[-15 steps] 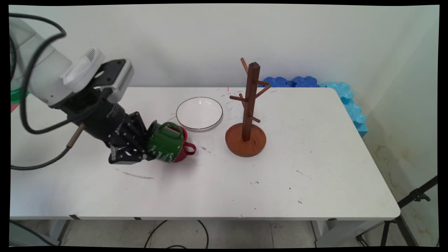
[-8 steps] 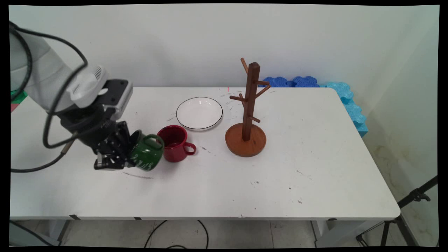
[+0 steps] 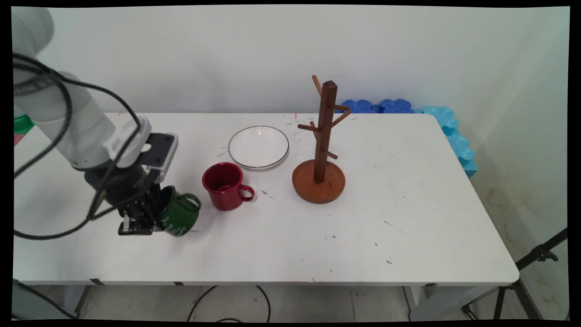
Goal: Place the picked object on the table
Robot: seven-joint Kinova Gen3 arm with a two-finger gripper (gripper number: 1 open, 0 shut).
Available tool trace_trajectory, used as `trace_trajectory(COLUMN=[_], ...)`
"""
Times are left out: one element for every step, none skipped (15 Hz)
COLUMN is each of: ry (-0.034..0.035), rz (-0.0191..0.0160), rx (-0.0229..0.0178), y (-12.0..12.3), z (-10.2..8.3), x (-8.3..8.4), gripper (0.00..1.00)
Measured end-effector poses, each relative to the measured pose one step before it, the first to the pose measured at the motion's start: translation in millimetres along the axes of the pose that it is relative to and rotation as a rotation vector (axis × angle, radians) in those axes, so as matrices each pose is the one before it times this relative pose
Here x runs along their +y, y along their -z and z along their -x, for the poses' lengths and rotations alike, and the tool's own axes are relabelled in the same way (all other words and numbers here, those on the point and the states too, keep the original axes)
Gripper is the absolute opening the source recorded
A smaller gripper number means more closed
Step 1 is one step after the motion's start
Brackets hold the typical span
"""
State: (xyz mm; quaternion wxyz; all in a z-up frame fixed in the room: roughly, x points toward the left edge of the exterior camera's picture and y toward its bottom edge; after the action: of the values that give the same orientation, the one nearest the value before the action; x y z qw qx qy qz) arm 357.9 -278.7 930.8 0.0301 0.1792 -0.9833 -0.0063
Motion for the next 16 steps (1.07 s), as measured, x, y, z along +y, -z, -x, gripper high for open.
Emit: trace_trajectory(ry=[0.00059, 0.00146, 0.00262, 0.00412, 0.00479, 0.00328, 0.00377, 0.00429, 0.00252, 0.00260, 0.00253, 0.00347, 0.00384, 0.00324, 0.00220, 0.00334], rz=[0.00003, 0.00009, 0.00023, 0.00050, 0.00030, 0.00000, 0.00074, 0.00051, 0.00041, 0.00066, 0.00049, 0.00121, 0.00153, 0.00140, 0.00076, 0.00162], rx=[-0.01145, -0.01061, -0.01144, -0.00904, -0.00558, -0.00319, -0.00113, -0.00105, -0.00043, -0.00026, -0.00011, 0.00010, 0.00198, 0.00285, 0.00375, 0.00531], y=[-4.31, -4.29, -4.92, -5.66, -5.23, -4.14, -3.79, -4.56, -2.59, -2.53, -2.78, -3.23, -3.09, -2.48, -1.47, -2.29], z=[0.08, -0.06, 0.02, -1.34, -2.09, -2.41, -2.92, -3.93, -2.38, -2.18, -2.57, -2.53, -2.44, -2.10, -1.59, -2.01], x=[-0.79, -0.73, -0.72, -0.79, -0.89, -0.74, -0.64, -0.86, -0.44, -0.47, -0.62, -0.48, -0.26, -0.17, -0.04, 0.02], gripper=[0.00, 0.00, 0.00, 0.00, 0.00, 0.00, 0.00, 0.00, 0.00, 0.00, 0.00, 0.00, 0.00, 0.00, 0.00, 0.00])
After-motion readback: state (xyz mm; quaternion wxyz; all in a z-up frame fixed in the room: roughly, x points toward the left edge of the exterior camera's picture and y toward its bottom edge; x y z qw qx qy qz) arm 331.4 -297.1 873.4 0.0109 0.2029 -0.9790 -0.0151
